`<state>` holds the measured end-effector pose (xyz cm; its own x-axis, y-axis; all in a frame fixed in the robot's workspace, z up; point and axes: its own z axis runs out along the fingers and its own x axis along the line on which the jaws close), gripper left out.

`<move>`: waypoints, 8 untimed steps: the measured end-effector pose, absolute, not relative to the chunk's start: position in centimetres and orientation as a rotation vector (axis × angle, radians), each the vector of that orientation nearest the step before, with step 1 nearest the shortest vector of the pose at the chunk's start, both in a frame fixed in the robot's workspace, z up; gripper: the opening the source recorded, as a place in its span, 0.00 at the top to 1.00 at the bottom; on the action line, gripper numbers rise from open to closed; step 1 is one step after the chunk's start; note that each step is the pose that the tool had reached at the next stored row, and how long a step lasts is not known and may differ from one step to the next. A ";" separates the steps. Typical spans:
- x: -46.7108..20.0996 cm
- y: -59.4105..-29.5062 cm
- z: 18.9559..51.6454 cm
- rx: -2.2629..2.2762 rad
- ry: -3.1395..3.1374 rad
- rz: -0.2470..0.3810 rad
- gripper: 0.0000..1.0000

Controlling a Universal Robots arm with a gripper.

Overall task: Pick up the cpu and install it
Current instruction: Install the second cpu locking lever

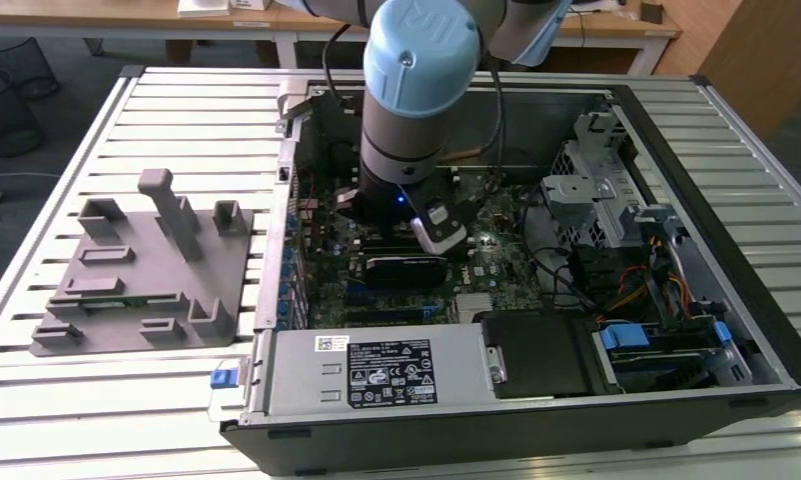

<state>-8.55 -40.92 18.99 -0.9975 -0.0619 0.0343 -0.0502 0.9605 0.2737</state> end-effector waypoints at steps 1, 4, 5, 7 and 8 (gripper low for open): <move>-8.6 -40.9 19.0 0.088 -3.068 -0.426 0.89; -8.7 -40.9 19.6 0.088 -3.068 -0.426 0.89; -8.7 -40.9 19.8 0.088 -3.068 -0.426 0.89; -8.7 -40.9 20.4 0.088 -3.068 -0.426 0.89; -8.7 -40.9 20.7 0.088 -3.068 -0.426 0.89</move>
